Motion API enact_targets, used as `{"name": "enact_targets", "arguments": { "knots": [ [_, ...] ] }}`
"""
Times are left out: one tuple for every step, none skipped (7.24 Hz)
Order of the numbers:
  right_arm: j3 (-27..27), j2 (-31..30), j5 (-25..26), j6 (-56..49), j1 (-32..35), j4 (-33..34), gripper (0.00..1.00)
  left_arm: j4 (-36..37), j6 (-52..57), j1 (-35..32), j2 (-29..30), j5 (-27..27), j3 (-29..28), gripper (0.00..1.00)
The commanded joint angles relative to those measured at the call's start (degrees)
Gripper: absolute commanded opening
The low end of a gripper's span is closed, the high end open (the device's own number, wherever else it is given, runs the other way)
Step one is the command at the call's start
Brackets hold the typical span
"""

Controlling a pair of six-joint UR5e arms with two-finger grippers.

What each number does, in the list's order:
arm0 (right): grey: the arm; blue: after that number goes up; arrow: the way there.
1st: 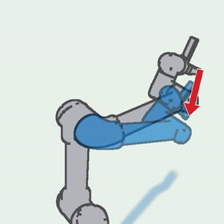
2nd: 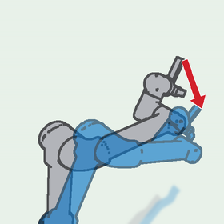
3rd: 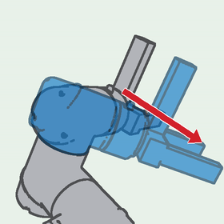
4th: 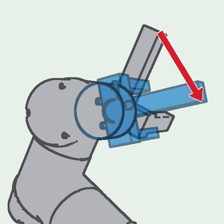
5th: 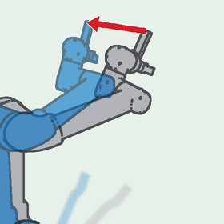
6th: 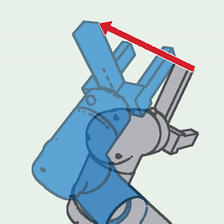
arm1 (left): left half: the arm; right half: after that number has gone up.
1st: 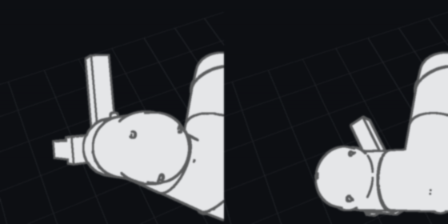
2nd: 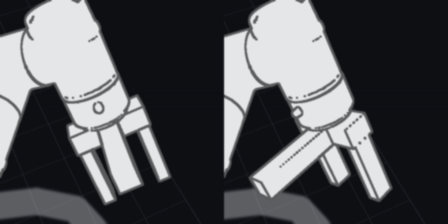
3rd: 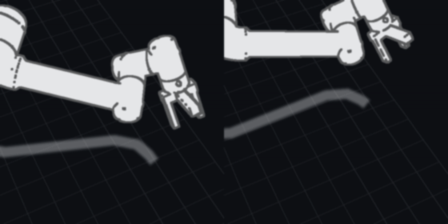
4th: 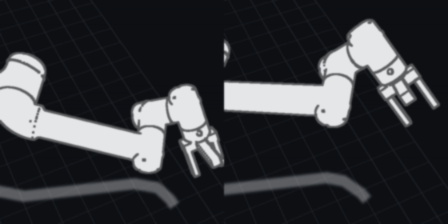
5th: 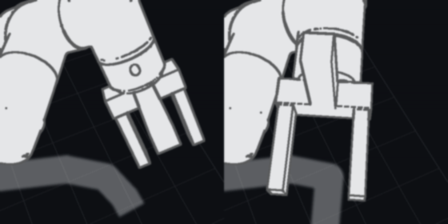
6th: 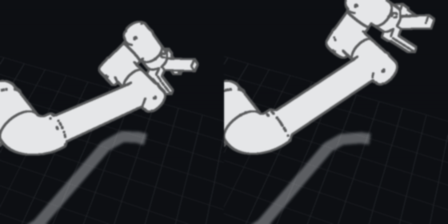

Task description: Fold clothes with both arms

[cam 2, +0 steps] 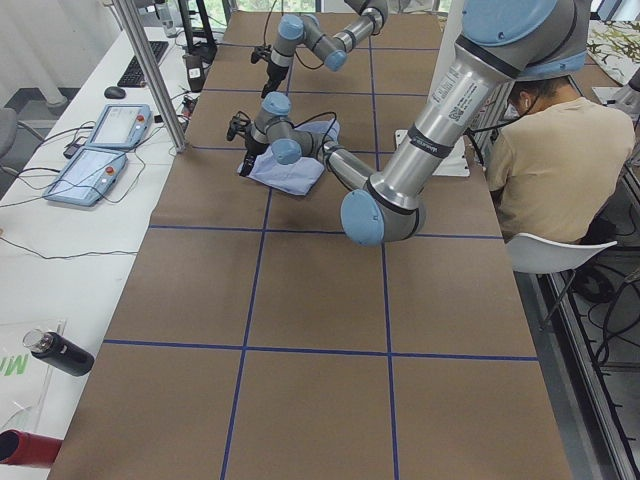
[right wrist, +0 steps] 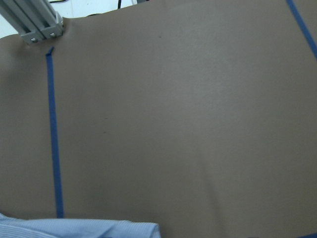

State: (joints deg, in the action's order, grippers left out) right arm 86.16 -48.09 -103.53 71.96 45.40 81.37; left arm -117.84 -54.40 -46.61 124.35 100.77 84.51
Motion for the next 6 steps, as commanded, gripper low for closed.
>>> {"name": "enact_targets", "arguments": {
  "knots": [
    [10.71,-9.43,-12.44,-18.51,10.36,6.47,1.0,11.24,14.0,-4.01,-9.61,3.46,16.22,1.0],
    [16.96,-14.44,-15.62,-29.31,15.37,12.26,1.0,14.27,19.72,-6.72,-15.31,4.25,22.74,1.0],
    [20.33,-19.36,-18.87,-41.78,21.17,17.19,1.0,14.39,27.26,-11.44,-22.15,8.52,26.81,1.0],
    [20.45,-25.24,-23.69,-57.39,28.27,19.07,1.0,14.39,38.99,-19.58,-26.92,16.04,27.72,1.0],
    [19.84,-31.04,-28.09,-68.86,34.52,19.18,1.0,14.39,49.12,-27.23,-31.15,21.86,27.12,1.0],
    [20.18,-36.5,-29.52,-74.8,38.93,19.0,1.0,13.87,52.7,-32.36,-36.41,23.83,27.46,1.0]
  ]
}}
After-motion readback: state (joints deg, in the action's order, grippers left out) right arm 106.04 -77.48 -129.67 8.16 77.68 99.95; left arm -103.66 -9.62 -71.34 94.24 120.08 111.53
